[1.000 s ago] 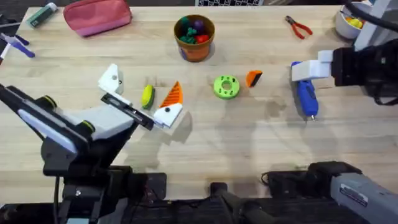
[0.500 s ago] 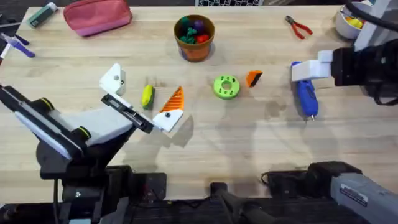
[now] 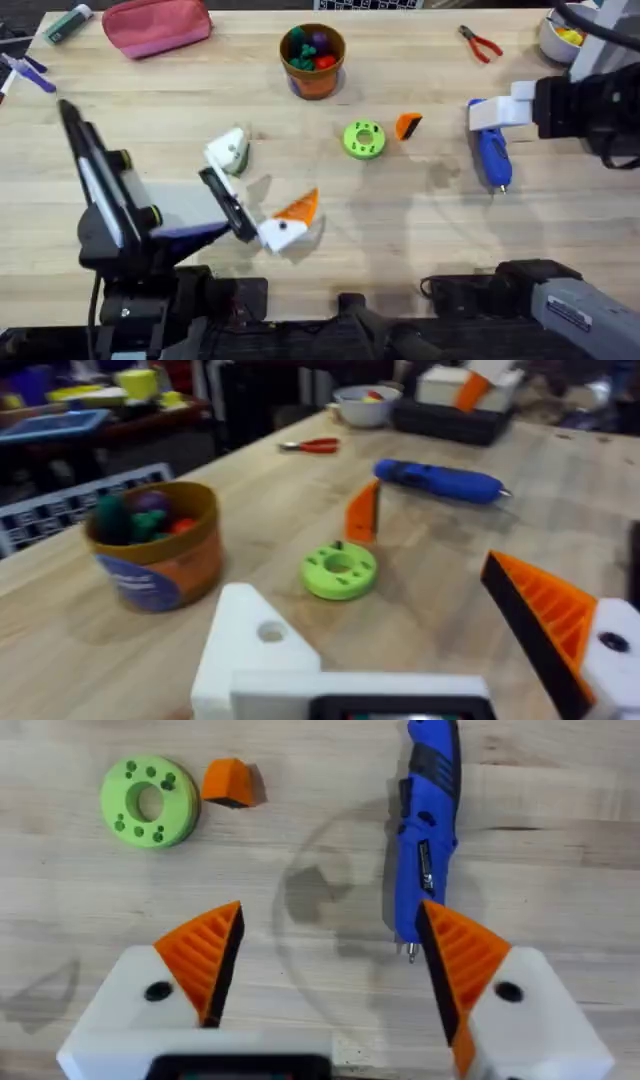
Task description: Pick up the gripper from the table and insert it into the empty holder that is missing its gripper. Then pick up a screw, insert it into the mounting hole, and use the screwdriver to tighten it. Finally, clean up the table by picking up the vegetable and placing it into the bucket.
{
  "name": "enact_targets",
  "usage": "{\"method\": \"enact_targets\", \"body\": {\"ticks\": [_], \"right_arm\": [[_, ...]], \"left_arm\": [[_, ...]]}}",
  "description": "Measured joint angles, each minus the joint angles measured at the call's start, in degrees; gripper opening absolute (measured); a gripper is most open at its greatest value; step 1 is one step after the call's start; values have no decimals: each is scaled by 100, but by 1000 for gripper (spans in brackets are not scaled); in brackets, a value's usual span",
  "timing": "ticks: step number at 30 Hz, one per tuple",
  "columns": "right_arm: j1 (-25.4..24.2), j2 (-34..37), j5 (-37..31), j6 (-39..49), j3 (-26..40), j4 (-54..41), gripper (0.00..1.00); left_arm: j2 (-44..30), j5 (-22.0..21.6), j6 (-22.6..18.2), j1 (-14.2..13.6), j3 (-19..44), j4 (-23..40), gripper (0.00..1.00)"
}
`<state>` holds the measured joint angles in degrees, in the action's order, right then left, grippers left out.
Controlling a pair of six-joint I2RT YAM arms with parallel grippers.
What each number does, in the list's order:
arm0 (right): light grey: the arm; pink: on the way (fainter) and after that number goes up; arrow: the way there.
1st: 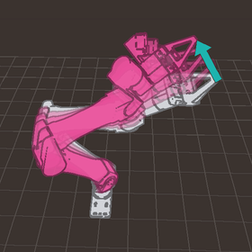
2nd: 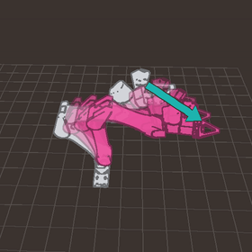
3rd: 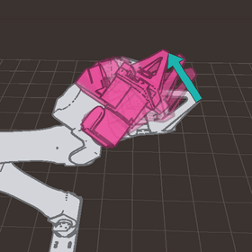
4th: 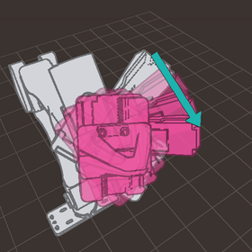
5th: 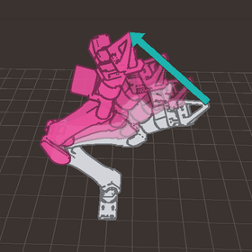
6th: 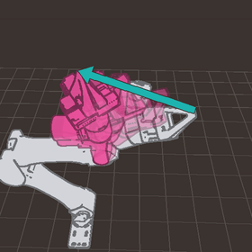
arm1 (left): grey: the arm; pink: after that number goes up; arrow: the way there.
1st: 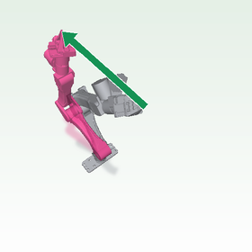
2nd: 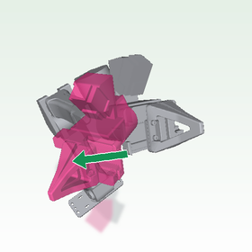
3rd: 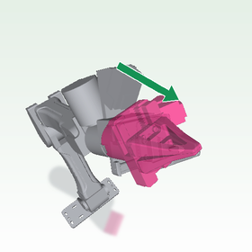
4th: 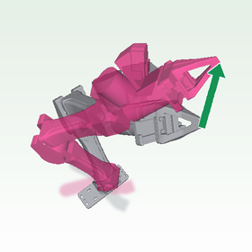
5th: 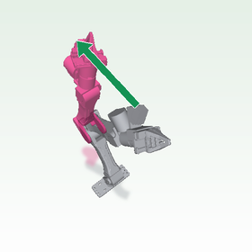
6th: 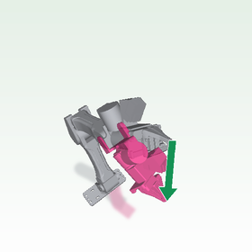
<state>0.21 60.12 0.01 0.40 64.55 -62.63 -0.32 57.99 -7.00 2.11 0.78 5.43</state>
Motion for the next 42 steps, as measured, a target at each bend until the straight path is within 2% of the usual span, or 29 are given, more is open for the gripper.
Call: {"method": "enact_targets", "body": {"ticks": [3, 6, 12, 14, 19, 23, 29, 42], "right_arm": [[0, 0, 0, 1, 0, 2, 994], [0, 0, 0, 0, 0, 1, 994], [0, 0, 2, 0, 0, 0, 994], [0, 0, 0, 0, 0, 1, 994], [0, 0, 0, 0, 0, 0, 993], [0, -2, 0, 0, 0, 0, 994], [0, 0, 0, 0, 0, 0, 993], [0, -1, 0, 0, 0, 1, 994]], "left_arm": [[2, 601, -464, -2, 11, 188, 985], [2, 978, -750, -7, 13, 247, 985], [2, 1180, -945, -6, 13, 271, 986], [2, 1098, -797, -7, 13, 247, 985], [2, 647, 7, -7, 11, 163, 985], [2, 398, 321, -7, 11, 125, 985], [2, 275, 491, -7, 11, 112, 985], [2, 262, 557, -5, 11, 110, 985]]}}
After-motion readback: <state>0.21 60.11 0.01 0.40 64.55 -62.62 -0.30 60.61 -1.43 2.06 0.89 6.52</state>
